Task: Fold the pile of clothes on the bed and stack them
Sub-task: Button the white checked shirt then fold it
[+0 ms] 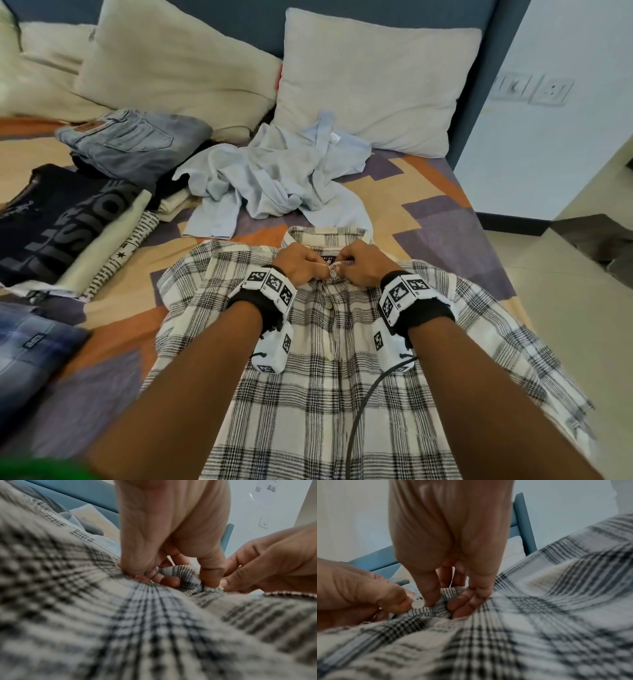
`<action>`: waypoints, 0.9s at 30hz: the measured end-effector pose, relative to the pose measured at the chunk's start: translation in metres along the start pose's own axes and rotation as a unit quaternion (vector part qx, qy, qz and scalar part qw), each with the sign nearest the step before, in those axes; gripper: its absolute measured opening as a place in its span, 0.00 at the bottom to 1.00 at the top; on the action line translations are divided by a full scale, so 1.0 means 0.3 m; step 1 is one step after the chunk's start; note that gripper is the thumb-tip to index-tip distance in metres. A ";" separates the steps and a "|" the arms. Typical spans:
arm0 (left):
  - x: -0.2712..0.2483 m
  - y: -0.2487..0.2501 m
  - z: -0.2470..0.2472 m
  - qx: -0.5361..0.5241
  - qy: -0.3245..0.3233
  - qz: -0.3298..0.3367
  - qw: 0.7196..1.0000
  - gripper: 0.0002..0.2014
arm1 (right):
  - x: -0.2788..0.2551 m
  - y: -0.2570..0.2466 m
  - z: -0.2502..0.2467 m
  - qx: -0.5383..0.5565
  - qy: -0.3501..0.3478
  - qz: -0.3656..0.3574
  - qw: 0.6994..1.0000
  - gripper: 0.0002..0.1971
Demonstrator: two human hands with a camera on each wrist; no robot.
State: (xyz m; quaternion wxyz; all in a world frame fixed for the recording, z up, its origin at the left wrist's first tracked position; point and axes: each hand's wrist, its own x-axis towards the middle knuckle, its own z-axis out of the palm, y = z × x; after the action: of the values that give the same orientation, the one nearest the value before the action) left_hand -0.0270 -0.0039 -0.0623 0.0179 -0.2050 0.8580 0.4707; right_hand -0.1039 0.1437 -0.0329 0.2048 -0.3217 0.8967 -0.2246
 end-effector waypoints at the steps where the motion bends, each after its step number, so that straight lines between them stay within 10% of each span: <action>1: 0.001 -0.001 0.001 -0.001 0.001 -0.006 1.000 0.04 | -0.002 0.005 0.001 0.010 0.007 0.000 1.000 0.09; 8: -0.022 0.026 0.009 -0.031 0.064 0.029 0.997 0.11 | -0.122 -0.018 0.095 0.097 0.224 0.011 0.970 0.20; 13: -0.147 0.089 0.005 -0.052 0.226 0.031 0.972 0.10 | -0.231 -0.044 0.170 0.033 0.087 0.051 0.994 0.20; 18: -0.284 0.078 0.093 -0.042 0.124 -0.074 0.989 0.09 | -0.231 -0.050 0.160 0.024 0.135 0.090 0.986 0.06; 27: -0.258 0.107 0.146 0.163 0.091 -0.079 0.979 0.11 | -0.247 -0.012 0.160 0.190 0.109 0.104 0.970 0.13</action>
State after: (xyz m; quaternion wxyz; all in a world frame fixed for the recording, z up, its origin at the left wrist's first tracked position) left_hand 0.0250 0.0731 -0.0437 0.0102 -0.3087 0.9023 0.3009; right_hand -0.0250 0.1777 -0.0537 0.1858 -0.1552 0.8832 -0.4016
